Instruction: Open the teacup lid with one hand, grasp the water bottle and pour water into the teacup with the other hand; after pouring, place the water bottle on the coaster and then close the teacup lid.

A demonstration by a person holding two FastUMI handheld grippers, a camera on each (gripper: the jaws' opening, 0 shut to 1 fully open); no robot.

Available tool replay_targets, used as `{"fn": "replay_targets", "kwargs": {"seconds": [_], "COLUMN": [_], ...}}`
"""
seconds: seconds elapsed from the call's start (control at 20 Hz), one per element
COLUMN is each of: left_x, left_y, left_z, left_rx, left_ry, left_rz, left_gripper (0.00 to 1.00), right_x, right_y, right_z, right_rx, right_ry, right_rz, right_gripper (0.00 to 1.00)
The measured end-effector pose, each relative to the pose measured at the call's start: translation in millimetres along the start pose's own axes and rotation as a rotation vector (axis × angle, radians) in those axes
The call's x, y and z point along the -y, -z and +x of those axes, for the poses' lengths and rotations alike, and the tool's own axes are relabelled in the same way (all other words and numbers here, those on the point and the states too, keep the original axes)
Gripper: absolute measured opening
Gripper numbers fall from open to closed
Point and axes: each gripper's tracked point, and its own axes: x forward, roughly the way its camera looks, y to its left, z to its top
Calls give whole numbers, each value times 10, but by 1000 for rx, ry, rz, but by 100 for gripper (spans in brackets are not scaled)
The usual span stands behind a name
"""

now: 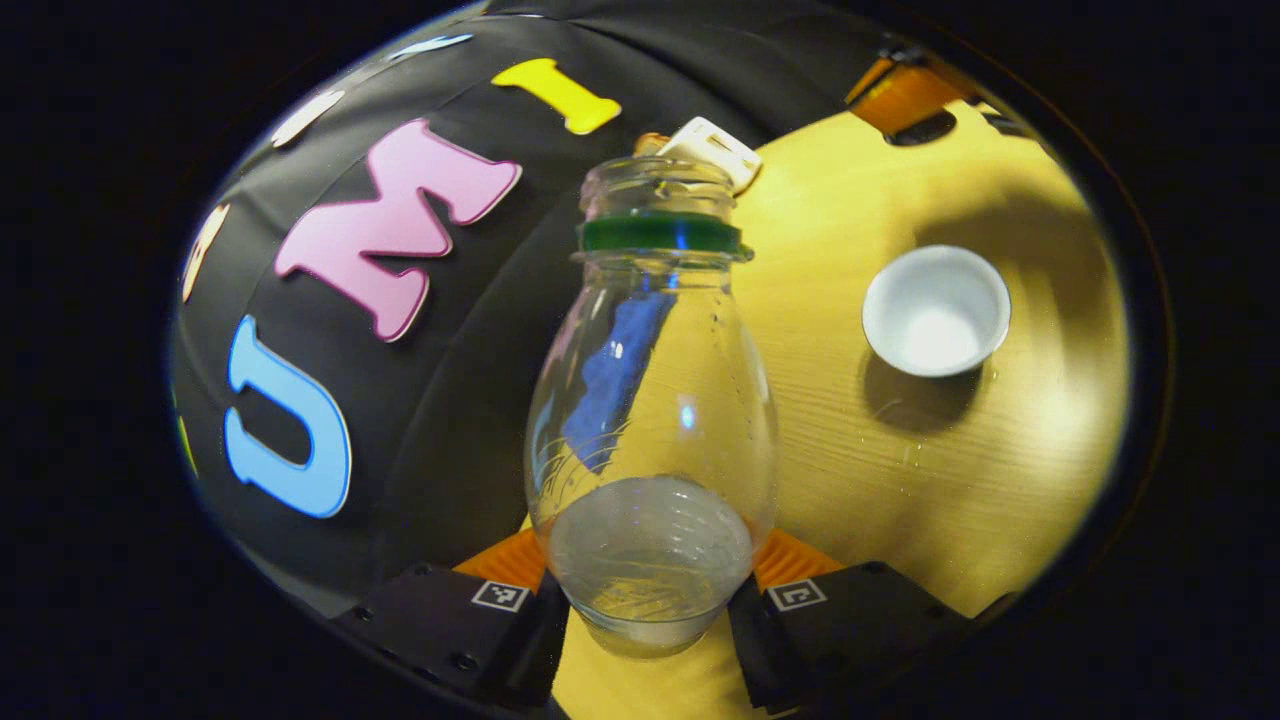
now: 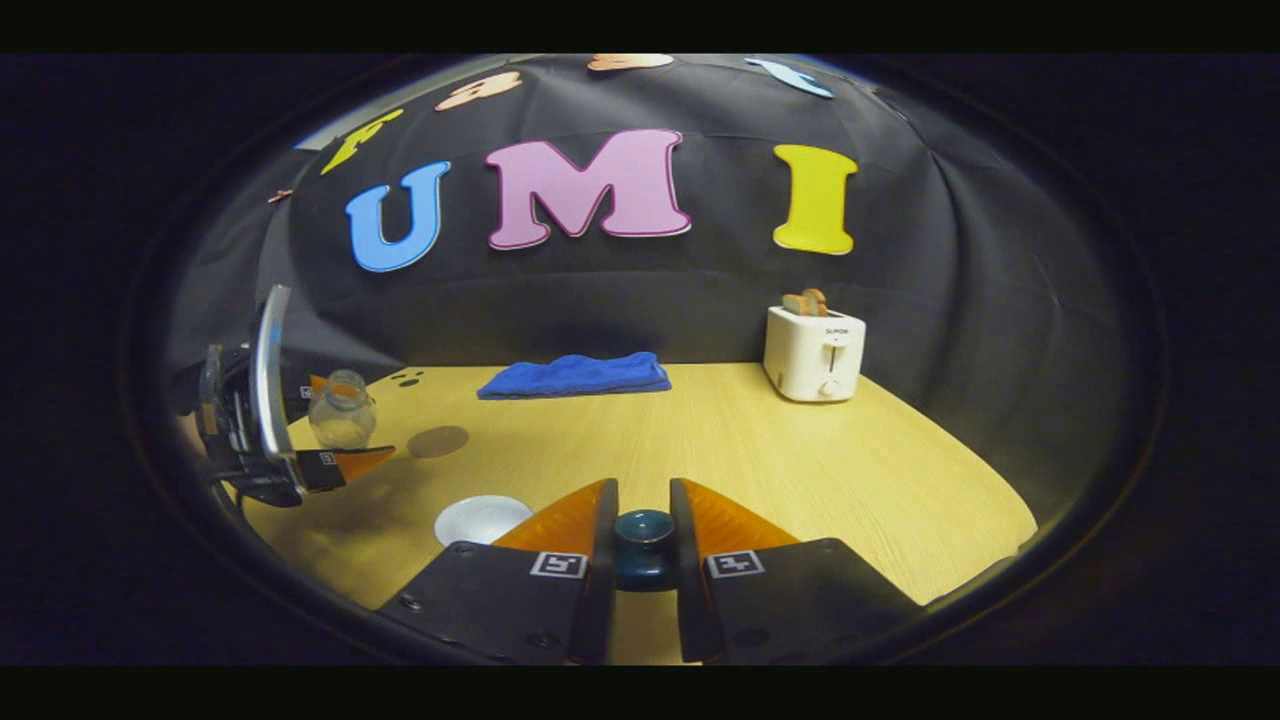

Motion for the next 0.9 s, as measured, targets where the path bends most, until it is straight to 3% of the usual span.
{"fn": "replay_targets", "kwargs": {"seconds": [0.05,0.1,0.2,0.25,0.3,0.35,0.4,0.45,0.55,0.6,0.65,0.7,0.75,0.85,0.9], "left_x": [7,27,67,106,146,161,203,229,267,278,273,292,275,253,250], "left_y": [-4,-38,-67,-97,-136,-135,-143,-141,-148,-160,-162,-167,-169,-205,-225], "left_z": [58,113,219,228,239,236,240,248,258,270,272,280,306,359,390], "left_rx": [-8,-8,-2,2,6,7,9,9,7,7,5,3,1,-5,-8], "left_ry": [2,5,15,23,31,38,45,52,59,60,57,58,59,57,55], "left_rz": [48,94,179,216,251,282,311,339,397,422,444,461,479,527,563], "left_gripper": [71,72,71,71,66,71,72,72,72,66,71,72,71,72,71], "right_x": [38,77,143,161,178,196,212,219,233,239,242,242,245,255,263], "right_y": [20,38,74,100,109,116,114,112,105,102,114,131,150,183,190], "right_z": [-22,-43,-71,-81,-86,-97,-92,-100,-112,-118,-131,-142,-153,-179,-194], "right_rx": [0,0,-1,-2,-3,-3,-2,2,7,8,9,7,4,-3,-4], "right_ry": [6,12,23,28,31,33,35,35,32,30,28,26,25,23,24], "right_rz": [0,-2,1,5,9,13,15,16,14,12,10,7,4,3,3], "right_gripper": [34,29,29,34,34,29,34,29,34,29,34,29,34,29,34]}}
